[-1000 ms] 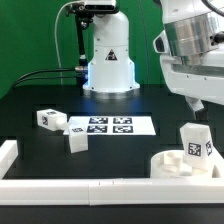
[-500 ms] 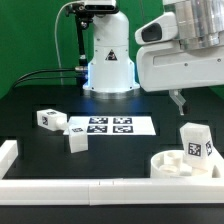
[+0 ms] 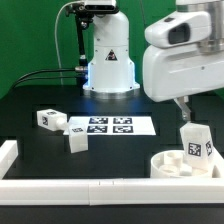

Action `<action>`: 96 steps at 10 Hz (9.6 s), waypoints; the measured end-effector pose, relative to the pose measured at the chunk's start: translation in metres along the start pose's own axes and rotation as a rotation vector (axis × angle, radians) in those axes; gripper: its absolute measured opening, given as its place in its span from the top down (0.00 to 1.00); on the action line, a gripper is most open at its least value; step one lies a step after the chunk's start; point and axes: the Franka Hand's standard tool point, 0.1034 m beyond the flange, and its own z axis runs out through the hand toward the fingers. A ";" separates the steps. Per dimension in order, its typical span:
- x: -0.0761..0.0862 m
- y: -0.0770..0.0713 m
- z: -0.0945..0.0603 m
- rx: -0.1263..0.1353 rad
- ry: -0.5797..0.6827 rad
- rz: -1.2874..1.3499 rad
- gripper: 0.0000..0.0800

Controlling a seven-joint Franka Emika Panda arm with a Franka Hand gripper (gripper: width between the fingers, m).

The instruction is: Assemble stool

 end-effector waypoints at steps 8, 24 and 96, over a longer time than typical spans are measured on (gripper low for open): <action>-0.006 0.026 0.026 -0.110 0.067 -0.576 0.19; -0.003 0.021 0.034 -0.012 0.118 0.771 0.58; -0.022 0.081 0.000 -0.137 0.053 0.934 0.19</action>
Offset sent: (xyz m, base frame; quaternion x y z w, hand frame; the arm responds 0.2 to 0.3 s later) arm 0.0000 0.0000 0.0000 0.0000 0.0000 -0.1938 0.9810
